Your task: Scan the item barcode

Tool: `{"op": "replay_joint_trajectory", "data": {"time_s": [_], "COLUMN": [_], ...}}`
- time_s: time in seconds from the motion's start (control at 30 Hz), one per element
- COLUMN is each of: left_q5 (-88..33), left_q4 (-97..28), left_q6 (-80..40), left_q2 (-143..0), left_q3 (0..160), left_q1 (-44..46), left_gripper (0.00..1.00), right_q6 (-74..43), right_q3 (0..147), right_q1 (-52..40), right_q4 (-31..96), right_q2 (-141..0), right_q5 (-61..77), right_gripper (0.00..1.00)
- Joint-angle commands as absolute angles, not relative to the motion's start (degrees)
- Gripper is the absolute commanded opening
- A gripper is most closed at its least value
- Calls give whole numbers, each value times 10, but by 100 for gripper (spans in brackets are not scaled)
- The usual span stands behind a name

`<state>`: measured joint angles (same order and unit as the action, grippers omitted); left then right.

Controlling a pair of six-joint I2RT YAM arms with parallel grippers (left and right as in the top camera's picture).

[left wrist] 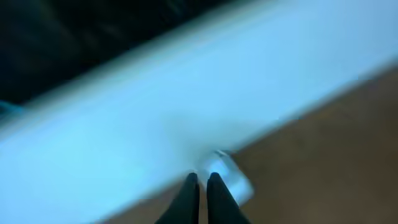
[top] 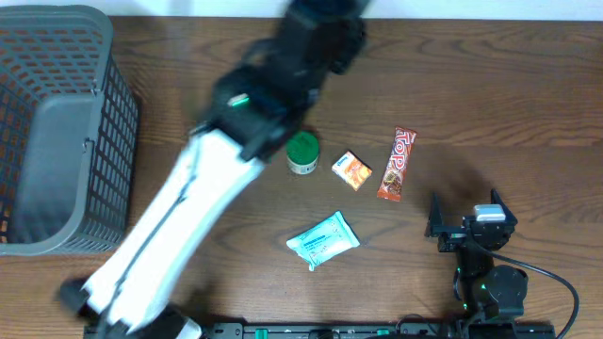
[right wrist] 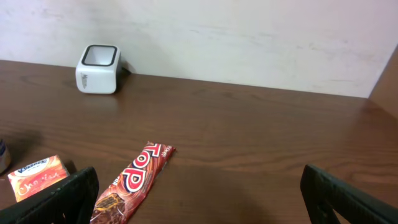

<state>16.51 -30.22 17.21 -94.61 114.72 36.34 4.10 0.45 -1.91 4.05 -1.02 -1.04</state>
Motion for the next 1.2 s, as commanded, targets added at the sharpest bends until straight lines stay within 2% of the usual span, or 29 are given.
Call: {"op": "replay_joint_trajectory", "data": {"time_s": [0.0, 0.1, 0.3, 0.43, 0.73, 0.93, 0.97, 1.03, 1.07, 1.17], "left_q5": [260, 306, 307, 305, 305, 234, 213, 166, 145, 65], "left_q4": [-319, -329, -412, -410, -276, -166, -156, -142, -140, -139], "left_q6": [269, 312, 295, 278, 278, 278, 278, 278, 278, 278], "left_q2": [-913, -874, -798, -740, -595, -493, -478, -450, -439, -404], "left_q3": [1141, 1140, 1130, 1090, 902, 755, 739, 713, 706, 695], "left_q1": [333, 303, 248, 236, 229, 162, 146, 115, 103, 63], "left_gripper": [7, 7, 8, 7, 8, 8, 17, 68, 98, 98], "right_q6": [35, 35, 35, 35, 35, 35, 35, 35, 35, 35], "right_q3": [3, 3, 3, 3, 3, 3, 3, 3, 3, 3], "right_q1": [-12, -12, -12, -12, -12, -12, -12, -12, -12, -12], "right_q4": [42, 42, 42, 42, 42, 42, 42, 42, 42, 43], "right_q2": [-9, -9, -9, -9, -9, -9, -9, -9, -9, -9], "right_q5": [-10, -10, -10, -10, -10, -10, -10, -10, -10, -10], "right_gripper": [99, 99, 99, 99, 99, 99, 99, 99, 99, 99]}}
